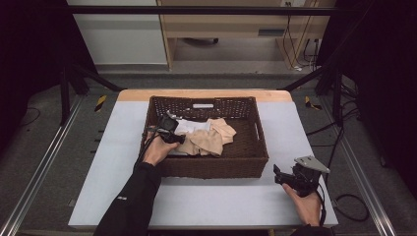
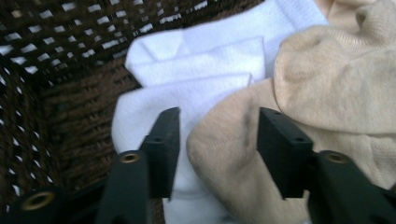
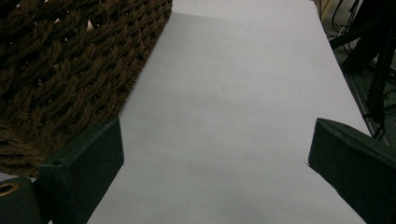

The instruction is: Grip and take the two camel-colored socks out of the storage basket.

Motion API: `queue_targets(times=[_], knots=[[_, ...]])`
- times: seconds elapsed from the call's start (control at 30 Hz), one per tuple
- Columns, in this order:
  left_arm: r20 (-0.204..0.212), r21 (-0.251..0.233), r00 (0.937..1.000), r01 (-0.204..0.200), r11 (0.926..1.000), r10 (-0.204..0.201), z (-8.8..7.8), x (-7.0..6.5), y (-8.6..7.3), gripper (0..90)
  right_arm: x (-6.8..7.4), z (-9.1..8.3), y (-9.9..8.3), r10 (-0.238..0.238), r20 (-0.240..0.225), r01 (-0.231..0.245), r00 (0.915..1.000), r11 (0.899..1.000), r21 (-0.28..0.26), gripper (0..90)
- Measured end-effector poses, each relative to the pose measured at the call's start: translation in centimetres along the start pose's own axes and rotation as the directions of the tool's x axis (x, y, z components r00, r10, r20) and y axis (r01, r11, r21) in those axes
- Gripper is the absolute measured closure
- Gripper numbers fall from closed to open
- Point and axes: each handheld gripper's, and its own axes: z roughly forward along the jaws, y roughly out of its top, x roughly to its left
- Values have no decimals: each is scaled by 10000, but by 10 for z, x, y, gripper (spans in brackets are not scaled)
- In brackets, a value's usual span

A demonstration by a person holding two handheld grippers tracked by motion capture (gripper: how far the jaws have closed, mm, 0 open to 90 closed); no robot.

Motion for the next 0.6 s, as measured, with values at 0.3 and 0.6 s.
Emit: queue_targets(times=[0.3, 0.6], knots=[[441, 331, 9990, 105, 9994, -120, -4, 1, 0, 831, 0, 0, 0, -4, -2, 4, 10000, 10000, 34, 38], [794, -1659, 9963, 455, 9851, -327, -24, 5, 1, 844, -1, -1, -1, 27, 24, -27, 10000, 10000, 22, 38]])
